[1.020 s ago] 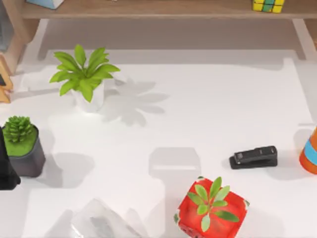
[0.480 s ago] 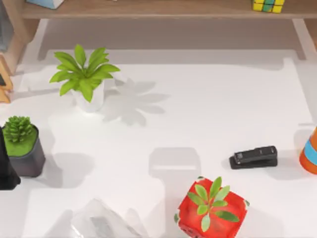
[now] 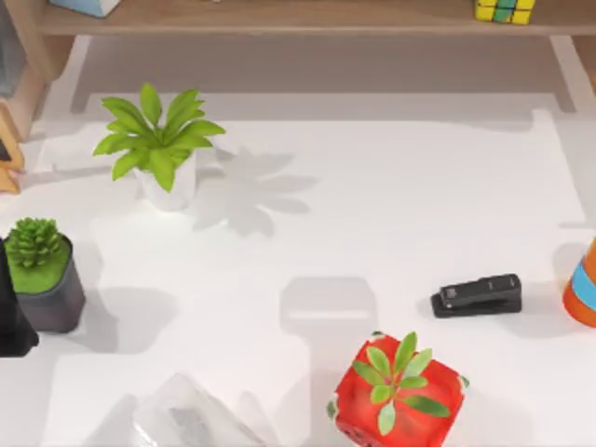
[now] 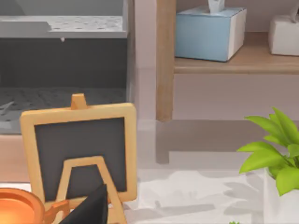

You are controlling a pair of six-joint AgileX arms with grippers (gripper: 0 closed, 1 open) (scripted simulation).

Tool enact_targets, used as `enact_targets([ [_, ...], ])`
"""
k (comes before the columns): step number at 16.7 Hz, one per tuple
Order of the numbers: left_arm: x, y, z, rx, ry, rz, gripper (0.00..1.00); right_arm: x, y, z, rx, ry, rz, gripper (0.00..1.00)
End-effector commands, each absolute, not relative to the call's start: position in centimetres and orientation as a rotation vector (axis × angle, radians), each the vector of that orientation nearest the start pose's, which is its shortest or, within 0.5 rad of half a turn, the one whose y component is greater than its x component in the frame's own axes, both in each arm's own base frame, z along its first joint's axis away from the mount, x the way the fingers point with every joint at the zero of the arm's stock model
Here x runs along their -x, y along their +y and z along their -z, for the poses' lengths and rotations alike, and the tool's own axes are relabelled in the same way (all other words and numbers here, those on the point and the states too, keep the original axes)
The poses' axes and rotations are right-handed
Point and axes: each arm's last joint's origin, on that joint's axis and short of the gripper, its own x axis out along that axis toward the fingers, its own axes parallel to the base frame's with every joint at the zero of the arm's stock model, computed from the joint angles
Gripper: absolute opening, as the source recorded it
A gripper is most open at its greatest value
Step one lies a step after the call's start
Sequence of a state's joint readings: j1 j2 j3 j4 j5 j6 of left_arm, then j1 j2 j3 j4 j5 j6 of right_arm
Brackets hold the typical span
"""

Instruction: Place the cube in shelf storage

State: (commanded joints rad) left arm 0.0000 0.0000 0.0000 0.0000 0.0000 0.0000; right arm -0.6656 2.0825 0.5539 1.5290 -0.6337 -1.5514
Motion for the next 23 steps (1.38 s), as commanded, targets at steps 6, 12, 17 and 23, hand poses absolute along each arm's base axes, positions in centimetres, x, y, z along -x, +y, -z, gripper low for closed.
enact_targets([
  [6,-10.6,-0.1,-16.0,0.0,0.0,0.0,1.0,-31.2,-18.0,-8.8,1.567,0.012,0.007,0.0],
  [12,-10.6,-0.1,-16.0,0.0,0.0,0.0,1.0,-31.6,-18.1,-8.6,1.559,0.02,0.001,0.0],
  [17,-10.6,-0.1,-16.0,0.0,0.0,0.0,1.0,-36.2,-18.4,-9.0,1.571,0.01,0.016,0.0],
  [23,-10.6,-0.1,-16.0,0.0,0.0,0.0,1.0,-37.2,-18.4,-8.8,1.56,0.023,0.012,0.0],
])
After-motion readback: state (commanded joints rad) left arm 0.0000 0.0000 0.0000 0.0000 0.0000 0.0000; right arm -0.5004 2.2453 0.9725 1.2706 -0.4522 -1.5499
